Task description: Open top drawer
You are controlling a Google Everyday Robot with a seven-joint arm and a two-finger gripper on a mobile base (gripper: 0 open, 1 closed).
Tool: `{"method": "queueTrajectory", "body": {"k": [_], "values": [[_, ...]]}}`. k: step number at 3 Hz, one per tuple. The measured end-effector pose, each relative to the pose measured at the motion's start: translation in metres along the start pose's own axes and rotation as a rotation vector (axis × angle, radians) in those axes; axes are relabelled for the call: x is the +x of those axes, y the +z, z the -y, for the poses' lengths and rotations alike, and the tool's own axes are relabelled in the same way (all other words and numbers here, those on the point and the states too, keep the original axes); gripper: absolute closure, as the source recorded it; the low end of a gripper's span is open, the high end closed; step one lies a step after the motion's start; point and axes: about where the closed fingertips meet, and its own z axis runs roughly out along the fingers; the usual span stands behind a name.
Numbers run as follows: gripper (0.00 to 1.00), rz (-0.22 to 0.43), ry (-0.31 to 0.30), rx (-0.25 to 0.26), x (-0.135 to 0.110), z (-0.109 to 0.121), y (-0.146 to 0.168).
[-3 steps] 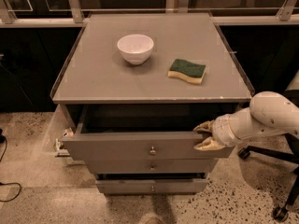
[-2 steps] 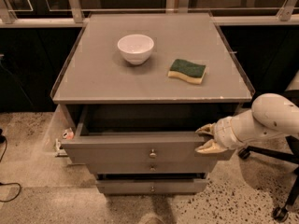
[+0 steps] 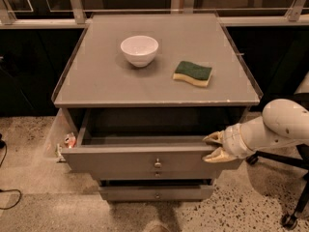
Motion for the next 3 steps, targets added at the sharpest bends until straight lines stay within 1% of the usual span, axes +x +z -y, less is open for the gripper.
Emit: {"method": "queueTrajectory", "body": {"k": [1, 2, 3], "values": [[0.81, 0.000, 0.000, 0.000, 0.0000, 0.0000, 0.0000], [0.58, 0.000, 0.000, 0.000, 0.0000, 0.0000, 0.0001], [0.35, 0.016, 0.003, -0.009, -0.0017, 0.0024, 0.0018]]}}
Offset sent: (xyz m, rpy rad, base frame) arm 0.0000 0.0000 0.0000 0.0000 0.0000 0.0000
